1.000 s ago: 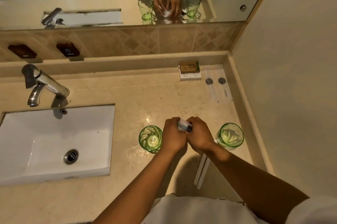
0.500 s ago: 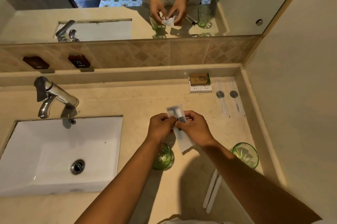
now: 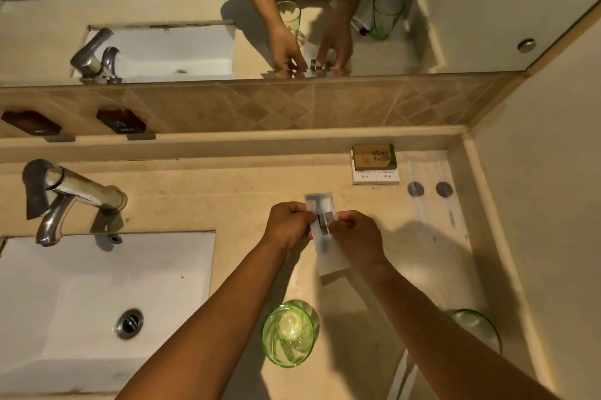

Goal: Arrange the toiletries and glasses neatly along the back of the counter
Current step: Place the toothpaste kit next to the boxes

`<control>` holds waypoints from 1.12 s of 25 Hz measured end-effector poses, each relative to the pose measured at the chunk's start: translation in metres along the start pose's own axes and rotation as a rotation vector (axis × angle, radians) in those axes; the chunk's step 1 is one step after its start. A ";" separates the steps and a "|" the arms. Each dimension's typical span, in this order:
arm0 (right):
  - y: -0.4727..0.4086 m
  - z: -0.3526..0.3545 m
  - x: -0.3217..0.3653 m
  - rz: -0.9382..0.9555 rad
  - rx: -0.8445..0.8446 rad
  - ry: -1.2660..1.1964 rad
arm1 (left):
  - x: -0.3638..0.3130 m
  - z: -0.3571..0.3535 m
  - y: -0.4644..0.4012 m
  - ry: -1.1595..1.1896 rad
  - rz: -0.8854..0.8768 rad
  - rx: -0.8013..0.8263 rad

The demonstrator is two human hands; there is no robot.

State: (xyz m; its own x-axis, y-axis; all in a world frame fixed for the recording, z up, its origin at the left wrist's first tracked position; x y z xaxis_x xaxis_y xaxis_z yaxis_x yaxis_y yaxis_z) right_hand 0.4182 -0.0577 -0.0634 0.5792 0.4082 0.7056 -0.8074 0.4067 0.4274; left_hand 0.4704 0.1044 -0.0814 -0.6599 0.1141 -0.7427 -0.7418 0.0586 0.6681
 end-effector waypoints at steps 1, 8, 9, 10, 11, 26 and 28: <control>-0.008 -0.001 -0.007 -0.073 -0.007 -0.031 | -0.004 -0.004 -0.006 0.002 0.001 0.004; -0.068 -0.001 -0.007 -0.145 -0.087 -0.204 | -0.020 -0.019 -0.067 0.030 -0.016 -0.041; -0.073 0.001 -0.006 -0.129 -0.110 -0.175 | -0.022 -0.021 -0.073 0.005 -0.026 -0.050; -0.076 0.003 -0.004 -0.113 -0.129 -0.148 | -0.024 -0.022 -0.076 -0.032 -0.037 -0.063; -0.078 0.004 -0.004 -0.096 -0.147 -0.129 | -0.027 -0.023 -0.079 -0.084 -0.056 -0.082; -0.050 -0.002 0.014 0.322 -0.145 0.325 | -0.031 -0.044 -0.023 -0.970 -1.058 0.039; -0.049 -0.006 0.011 0.316 -0.118 0.335 | -0.018 -0.047 -0.030 -1.060 -0.987 0.090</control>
State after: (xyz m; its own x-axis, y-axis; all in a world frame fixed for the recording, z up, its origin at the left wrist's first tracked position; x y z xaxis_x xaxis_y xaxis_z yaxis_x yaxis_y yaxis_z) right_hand 0.4653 -0.0681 -0.0799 0.3270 0.7599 0.5617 -0.9429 0.3020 0.1403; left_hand 0.4990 0.0544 -0.0906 0.5318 0.6543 -0.5377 -0.7966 0.6019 -0.0554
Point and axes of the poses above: each hand's wrist, its own y-axis away from the middle knuckle, its own z-axis out of the back of the hand, x = y × z, the point moved 9 cm from there along -y, towards the middle knuckle, and after that the axes turned 5 degrees about y, right-handed, at the moved point
